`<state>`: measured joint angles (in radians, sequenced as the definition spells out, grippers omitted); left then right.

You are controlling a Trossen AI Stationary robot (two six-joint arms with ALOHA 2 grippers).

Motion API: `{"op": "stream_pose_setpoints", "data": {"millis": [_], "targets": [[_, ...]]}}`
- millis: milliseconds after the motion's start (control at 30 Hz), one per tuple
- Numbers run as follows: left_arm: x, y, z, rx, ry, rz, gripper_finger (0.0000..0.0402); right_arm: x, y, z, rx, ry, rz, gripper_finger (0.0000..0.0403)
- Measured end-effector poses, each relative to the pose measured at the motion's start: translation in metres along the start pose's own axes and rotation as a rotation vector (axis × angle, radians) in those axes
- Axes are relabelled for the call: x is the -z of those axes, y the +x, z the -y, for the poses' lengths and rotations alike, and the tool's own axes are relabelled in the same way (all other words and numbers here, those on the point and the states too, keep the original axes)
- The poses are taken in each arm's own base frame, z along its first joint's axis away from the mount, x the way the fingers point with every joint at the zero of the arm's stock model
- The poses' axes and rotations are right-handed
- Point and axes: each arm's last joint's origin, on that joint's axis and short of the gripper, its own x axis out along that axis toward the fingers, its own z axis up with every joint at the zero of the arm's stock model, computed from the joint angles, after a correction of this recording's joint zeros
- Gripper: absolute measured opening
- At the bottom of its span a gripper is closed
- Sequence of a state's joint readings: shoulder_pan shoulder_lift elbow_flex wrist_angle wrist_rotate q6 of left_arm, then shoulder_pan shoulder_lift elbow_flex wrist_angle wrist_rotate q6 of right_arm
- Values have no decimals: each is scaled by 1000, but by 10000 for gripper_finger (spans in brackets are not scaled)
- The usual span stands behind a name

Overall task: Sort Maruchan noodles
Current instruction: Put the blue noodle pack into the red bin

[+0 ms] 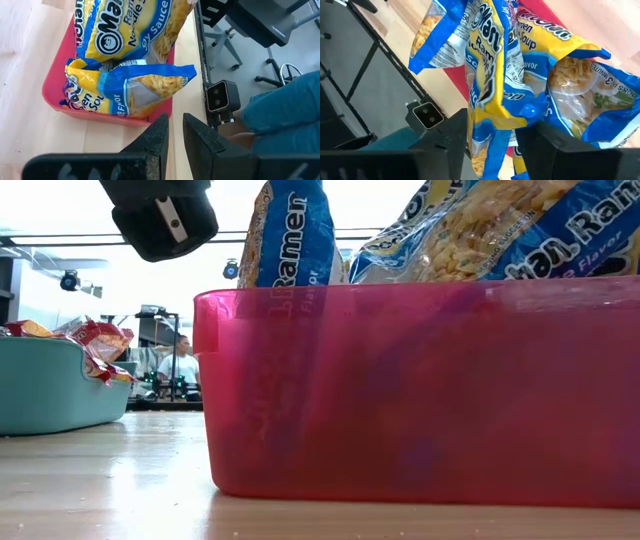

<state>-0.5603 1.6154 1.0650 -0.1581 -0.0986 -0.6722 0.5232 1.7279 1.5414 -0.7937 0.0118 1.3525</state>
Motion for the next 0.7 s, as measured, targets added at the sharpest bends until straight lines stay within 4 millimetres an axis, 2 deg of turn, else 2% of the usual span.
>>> {"op": "stream_pose_setpoints", "data": {"millis": [400,700], "targets": [[0,0,0,0,-19,0,39,0,0,0,0,-16,-5,17],[0,0,0,-18,-22,15,39,0,-9,-1,-21,-17,-7,9]]}}
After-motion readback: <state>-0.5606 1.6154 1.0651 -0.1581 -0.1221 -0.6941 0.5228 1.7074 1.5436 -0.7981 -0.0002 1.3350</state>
